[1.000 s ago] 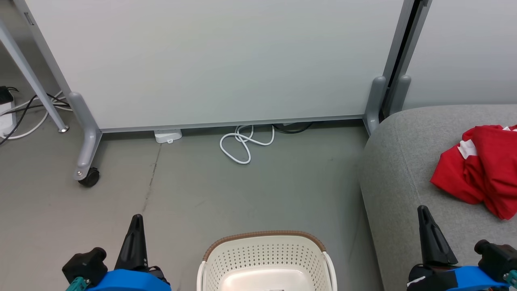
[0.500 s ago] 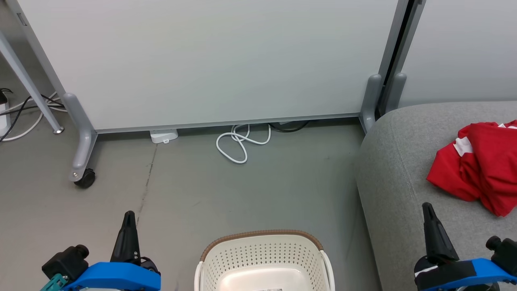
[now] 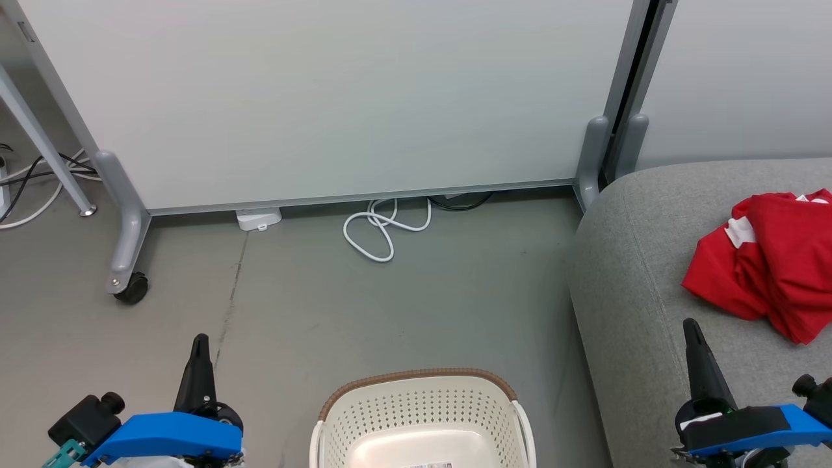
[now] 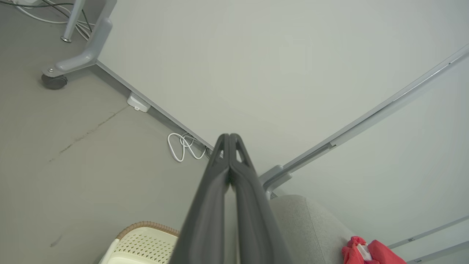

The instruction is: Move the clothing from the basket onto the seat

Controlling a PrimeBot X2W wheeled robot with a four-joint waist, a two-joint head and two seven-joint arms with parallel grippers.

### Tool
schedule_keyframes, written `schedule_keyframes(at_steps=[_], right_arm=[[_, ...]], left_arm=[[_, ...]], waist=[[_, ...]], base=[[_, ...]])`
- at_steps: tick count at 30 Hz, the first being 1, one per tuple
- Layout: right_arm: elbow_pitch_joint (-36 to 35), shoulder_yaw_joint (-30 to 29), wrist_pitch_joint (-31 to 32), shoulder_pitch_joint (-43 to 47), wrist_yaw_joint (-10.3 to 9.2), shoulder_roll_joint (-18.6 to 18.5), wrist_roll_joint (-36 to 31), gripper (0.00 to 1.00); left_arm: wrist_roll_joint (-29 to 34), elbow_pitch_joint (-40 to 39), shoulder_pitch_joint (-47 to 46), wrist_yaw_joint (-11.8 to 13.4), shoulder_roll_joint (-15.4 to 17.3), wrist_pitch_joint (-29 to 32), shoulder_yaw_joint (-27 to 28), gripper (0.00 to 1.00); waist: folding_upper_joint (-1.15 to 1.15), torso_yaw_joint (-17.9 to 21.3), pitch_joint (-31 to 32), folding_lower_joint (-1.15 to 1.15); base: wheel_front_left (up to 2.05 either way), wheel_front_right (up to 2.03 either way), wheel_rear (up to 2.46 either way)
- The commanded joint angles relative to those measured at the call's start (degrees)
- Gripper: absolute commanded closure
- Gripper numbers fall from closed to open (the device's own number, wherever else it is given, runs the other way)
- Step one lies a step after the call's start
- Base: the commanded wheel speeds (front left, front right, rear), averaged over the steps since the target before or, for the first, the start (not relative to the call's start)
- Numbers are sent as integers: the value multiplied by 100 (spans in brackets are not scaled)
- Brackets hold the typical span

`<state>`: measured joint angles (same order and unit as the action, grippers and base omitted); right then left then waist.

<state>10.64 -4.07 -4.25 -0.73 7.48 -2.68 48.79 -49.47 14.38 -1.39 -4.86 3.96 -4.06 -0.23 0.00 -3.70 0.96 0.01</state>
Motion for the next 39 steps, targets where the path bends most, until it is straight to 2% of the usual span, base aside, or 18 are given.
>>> schedule_keyframes(at_steps=[1, 21, 39], right_arm=[[-32, -24, 44, -150, 2, -22, 198, 100], [88, -101, 383, -300, 2, -25, 1548, 100], [178, -153, 627, -404, 2, -28, 2522, 100]], left_arm=[[-194, -77, -179, -30, 15, 47, 69, 100], [-1525, -68, -301, -112, -22, 382, 275, 100], [-2480, -60, -382, -174, -53, 620, 425, 100]], waist=[[0, 6, -2, -1], [0, 99, -30, -1], [0, 178, -54, -1]], base=[[0, 0, 0], [0, 0, 0], [0, 0, 0]])
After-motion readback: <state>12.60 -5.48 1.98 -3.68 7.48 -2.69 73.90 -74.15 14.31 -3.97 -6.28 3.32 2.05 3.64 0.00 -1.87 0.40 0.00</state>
